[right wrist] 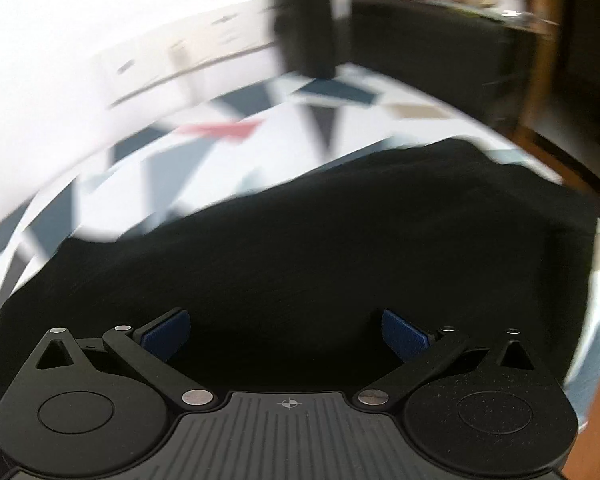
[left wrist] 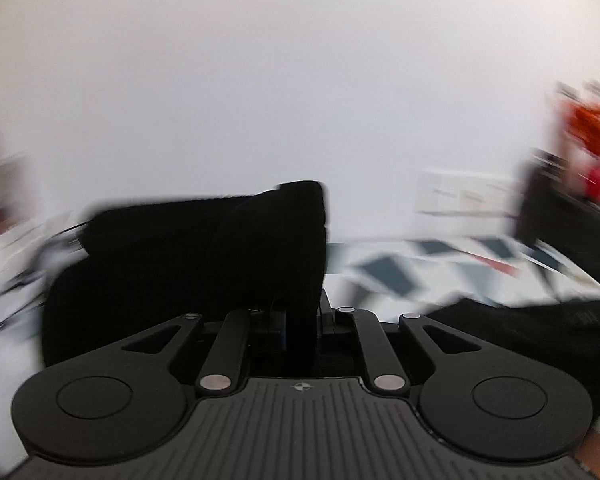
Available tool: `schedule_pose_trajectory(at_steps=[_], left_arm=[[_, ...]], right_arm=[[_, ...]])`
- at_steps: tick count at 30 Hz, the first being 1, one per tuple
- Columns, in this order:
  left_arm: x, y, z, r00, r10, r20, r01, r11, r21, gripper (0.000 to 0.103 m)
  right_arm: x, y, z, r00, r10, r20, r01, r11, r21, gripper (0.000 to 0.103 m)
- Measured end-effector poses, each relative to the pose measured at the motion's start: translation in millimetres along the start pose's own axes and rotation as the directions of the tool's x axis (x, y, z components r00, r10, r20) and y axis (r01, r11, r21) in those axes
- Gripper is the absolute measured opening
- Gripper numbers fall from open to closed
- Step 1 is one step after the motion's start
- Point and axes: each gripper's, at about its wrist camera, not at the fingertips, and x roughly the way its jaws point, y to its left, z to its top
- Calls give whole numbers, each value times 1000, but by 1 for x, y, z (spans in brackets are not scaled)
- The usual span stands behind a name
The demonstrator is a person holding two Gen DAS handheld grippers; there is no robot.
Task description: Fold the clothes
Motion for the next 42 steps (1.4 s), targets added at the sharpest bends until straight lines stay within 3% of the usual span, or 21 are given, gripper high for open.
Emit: schedule_pose_trajectory(at_steps=[2, 4, 6, 8, 9, 11, 12, 14, 15, 19, 21, 24, 26, 29, 31, 33, 36, 37, 39, 42], left_arm=[[20, -39, -5, 993, -103, -57, 107, 990, 91, 12], [40, -78, -10, 973, -198, -122, 217, 960, 174, 12], [60, -117, -15, 939, -284, -195, 327, 912, 248, 13], [80, -155, -20, 895, -356, -270, 431, 847, 312, 16], [77, -164, -24, 897, -346, -274, 430, 827, 362, 21], [72, -181, -32, 902, -330, -279, 427, 780, 458, 48], [62, -180, -29, 892, -370, -260, 451, 760, 468, 62], [45, -168, -18, 856, -467, -224, 516, 733, 443, 72], [37, -162, -13, 849, -488, -202, 525, 734, 432, 73], [23, -121, 4, 893, -421, -161, 450, 824, 345, 73], [16, -97, 1, 923, -357, -145, 385, 868, 313, 73], [6, -68, -13, 950, -263, -168, 302, 912, 279, 73], [3, -52, -31, 952, -216, -217, 272, 923, 274, 73], [-4, -43, -54, 950, -183, -252, 260, 912, 319, 73], [-4, -47, -58, 955, -170, -241, 249, 903, 349, 73], [-5, -50, -62, 960, -158, -230, 238, 894, 379, 73], [0, -49, -67, 964, -147, -221, 227, 888, 401, 73], [0, -49, -69, 966, -139, -218, 220, 884, 413, 67], [-1, -47, -74, 971, -119, -208, 202, 874, 442, 45], [-5, -39, -78, 972, -136, -192, 212, 863, 458, 37]], right_arm=[[-1, -24, 10, 1000, -23, 14, 22, 999, 38, 102], [-4, -43, 12, 999, -26, 24, 24, 998, 63, 102], [-6, -58, 16, 999, -20, 33, 17, 998, 66, 102], [-8, -63, 17, 999, -3, 33, 1, 999, 45, 102], [-9, -65, 17, 999, 6, 34, -7, 999, 35, 102], [-8, -63, 19, 1000, 21, 21, -21, 1000, 16, 102], [-7, -64, 22, 999, 42, 12, -42, 999, 15, 102], [-5, -64, 26, 996, 88, -4, -88, 996, 19, 102], [-6, -64, 27, 994, 112, -13, -112, 993, 25, 102], [-13, -51, 23, 969, 243, -52, -243, 970, 10, 102], [-21, -39, 18, 950, 305, -69, -307, 951, -28, 101], [-36, -18, 7, 908, 407, -95, -417, 900, -129, 98], [-47, -2, -2, 870, 480, -116, -494, 844, -211, 96], [-62, 25, -19, 834, 531, -150, -544, 748, -380, 95], [-66, 41, -30, 827, 535, -175, -548, 695, -466, 95], [-67, 54, -36, 827, 526, -197, -547, 675, -495, 95], [-73, 72, -40, 764, 590, -262, -637, 625, -452, 96], [-71, 80, -43, 744, 597, -300, -664, 614, -427, 97], [-68, 95, -50, 701, 607, -374, -713, 593, -374, 97], [-55, 113, -51, 666, 623, -412, -745, 593, -308, 88]])
